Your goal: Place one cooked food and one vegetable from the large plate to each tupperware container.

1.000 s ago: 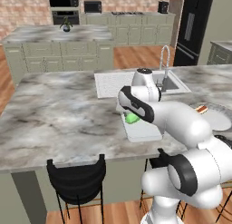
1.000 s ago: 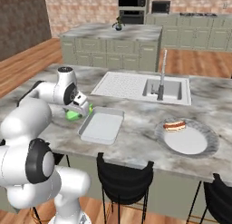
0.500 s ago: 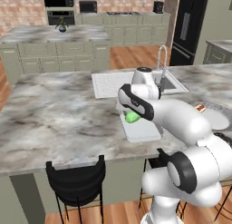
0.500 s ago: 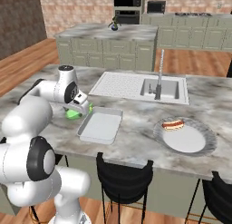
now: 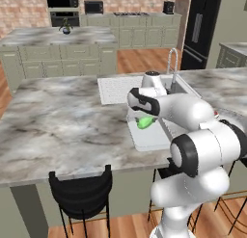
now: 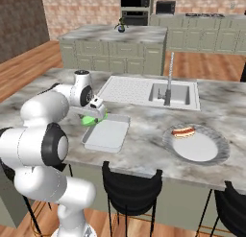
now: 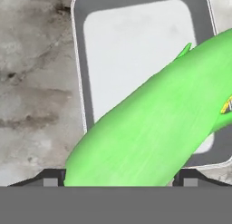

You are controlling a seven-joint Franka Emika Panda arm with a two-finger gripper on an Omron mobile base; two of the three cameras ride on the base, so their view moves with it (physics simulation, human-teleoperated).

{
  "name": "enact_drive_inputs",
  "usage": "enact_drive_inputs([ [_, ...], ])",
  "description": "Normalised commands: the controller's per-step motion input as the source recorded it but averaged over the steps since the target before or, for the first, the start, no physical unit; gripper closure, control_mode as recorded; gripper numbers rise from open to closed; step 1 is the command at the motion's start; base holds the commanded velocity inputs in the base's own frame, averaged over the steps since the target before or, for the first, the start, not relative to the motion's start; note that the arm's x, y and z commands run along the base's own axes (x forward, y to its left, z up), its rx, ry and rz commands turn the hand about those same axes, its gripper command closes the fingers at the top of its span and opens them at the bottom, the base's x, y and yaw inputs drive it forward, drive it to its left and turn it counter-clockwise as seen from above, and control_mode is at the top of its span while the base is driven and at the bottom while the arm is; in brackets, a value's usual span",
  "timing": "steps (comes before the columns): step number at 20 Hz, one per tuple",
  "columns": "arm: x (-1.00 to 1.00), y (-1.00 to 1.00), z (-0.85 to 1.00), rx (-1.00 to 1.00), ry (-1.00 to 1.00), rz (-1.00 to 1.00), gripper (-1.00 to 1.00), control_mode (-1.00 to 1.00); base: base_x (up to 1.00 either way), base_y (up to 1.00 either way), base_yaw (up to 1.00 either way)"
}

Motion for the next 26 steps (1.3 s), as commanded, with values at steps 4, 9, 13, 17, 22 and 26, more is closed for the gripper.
enact_drive_inputs([
  [4,0.06,-0.36,-0.23,-0.04,0.03,0.28,1.0,-1.0,0.0,0.0,0.0],
  [9,-0.13,-0.03,-0.24,-0.01,-0.02,0.4,1.0,-1.0,0.0,0.0,0.0],
  [13,0.2,0.04,-0.26,0.0,0.0,0.27,1.0,-1.0,0.0,0.0,0.0],
  [17,0.26,0.0,-0.28,0.0,0.02,0.17,1.0,-1.0,0.0,0.0,0.0],
  [22,0.29,0.0,-0.38,-0.01,0.06,0.1,1.0,-1.0,0.0,0.0,0.0],
  [26,0.18,0.0,-0.32,-0.02,0.04,0.08,1.0,-1.0,0.0,0.0,0.0],
])
